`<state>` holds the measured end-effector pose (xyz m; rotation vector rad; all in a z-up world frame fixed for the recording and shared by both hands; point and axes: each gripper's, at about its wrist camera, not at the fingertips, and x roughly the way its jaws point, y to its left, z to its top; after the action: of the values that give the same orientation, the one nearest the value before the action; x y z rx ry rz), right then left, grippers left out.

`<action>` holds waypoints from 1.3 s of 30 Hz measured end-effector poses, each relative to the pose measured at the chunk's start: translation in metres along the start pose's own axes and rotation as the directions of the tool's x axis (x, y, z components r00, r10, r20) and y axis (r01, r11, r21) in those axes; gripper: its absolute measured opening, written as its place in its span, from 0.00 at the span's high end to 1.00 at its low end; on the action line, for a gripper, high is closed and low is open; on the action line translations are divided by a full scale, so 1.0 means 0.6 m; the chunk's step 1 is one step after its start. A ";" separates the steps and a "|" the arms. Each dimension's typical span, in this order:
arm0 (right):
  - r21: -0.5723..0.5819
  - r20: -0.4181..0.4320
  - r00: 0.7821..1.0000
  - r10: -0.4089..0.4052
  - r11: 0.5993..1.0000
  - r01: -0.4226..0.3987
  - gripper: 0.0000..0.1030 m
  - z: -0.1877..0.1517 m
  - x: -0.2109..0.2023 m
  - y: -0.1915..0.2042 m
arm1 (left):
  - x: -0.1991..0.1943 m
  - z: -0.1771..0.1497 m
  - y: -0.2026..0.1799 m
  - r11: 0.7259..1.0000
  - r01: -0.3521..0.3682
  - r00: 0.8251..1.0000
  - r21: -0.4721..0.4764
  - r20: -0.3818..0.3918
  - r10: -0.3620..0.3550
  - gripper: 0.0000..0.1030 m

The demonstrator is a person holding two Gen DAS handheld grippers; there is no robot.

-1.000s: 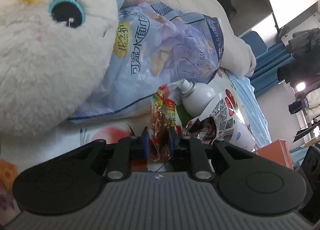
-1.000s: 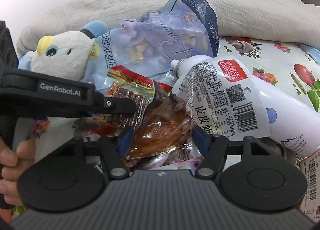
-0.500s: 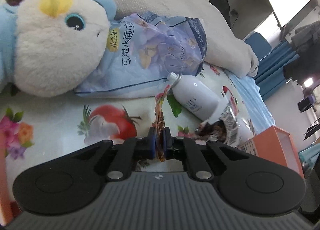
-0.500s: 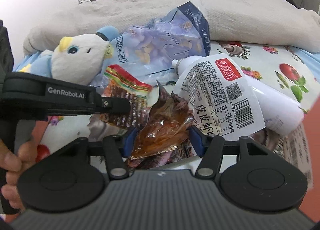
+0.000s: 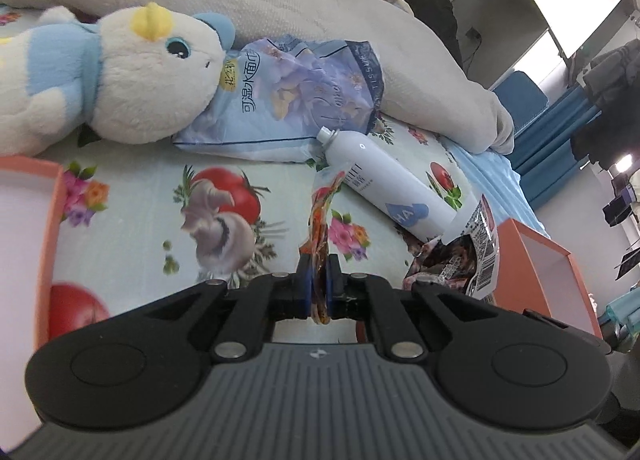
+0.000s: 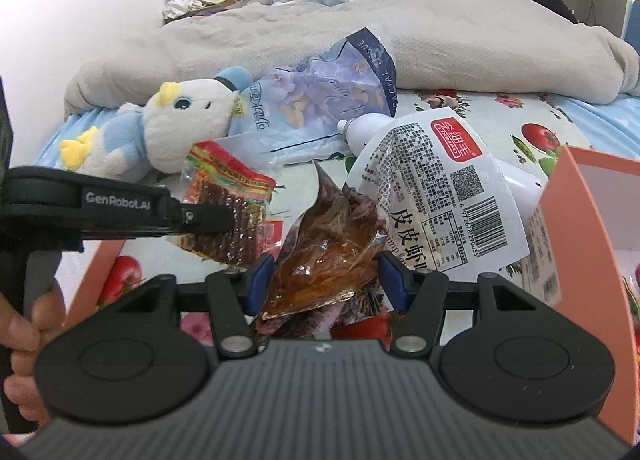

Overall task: Organize snacks
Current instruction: 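Lift both held packets up off the snack pile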

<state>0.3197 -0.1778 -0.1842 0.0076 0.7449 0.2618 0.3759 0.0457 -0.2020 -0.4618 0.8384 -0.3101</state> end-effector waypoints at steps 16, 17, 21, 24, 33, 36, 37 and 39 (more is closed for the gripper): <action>-0.016 -0.037 0.997 0.061 0.998 -0.061 0.42 -0.059 -0.098 0.030 | -0.131 -0.092 -0.019 0.993 -0.106 0.994 -0.054 0.001 0.106 0.93; -0.020 -0.035 0.998 0.061 0.998 -0.061 0.42 -0.058 -0.104 0.031 | -0.137 -0.093 -0.021 0.993 -0.109 0.994 -0.054 0.005 0.110 0.93; -0.029 -0.009 0.998 0.057 0.998 -0.057 0.42 -0.041 -0.128 0.032 | -0.166 -0.080 -0.039 0.991 -0.124 0.992 -0.039 0.025 0.125 0.93; -0.011 0.022 0.998 0.062 0.998 -0.062 0.42 -0.019 -0.152 0.025 | -0.186 -0.061 -0.061 0.991 -0.132 0.990 -0.014 0.037 0.132 0.93; 0.016 0.126 0.991 0.054 0.998 -0.056 0.42 0.046 -0.236 -0.018 | -0.237 -0.008 -0.157 0.995 -0.090 0.991 0.046 0.106 0.084 0.93; 0.031 0.155 0.987 0.038 0.999 -0.043 0.42 0.063 -0.265 -0.043 | -0.248 0.012 -0.200 0.994 -0.073 0.990 0.081 0.126 0.063 0.93; 0.031 0.167 0.986 0.027 0.999 -0.033 0.42 0.069 -0.274 -0.052 | -0.251 0.018 -0.216 0.994 -0.064 0.990 0.093 0.134 0.051 0.93; 0.027 0.190 0.982 -0.001 1.000 -0.005 0.42 0.082 -0.293 -0.068 | -0.254 0.029 -0.248 0.992 -0.048 0.989 0.115 0.147 0.031 0.93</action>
<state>0.2384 -0.2550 -0.0347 0.0584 0.5581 0.2489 0.2805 -0.0108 -0.0192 -0.3521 0.6824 -0.2847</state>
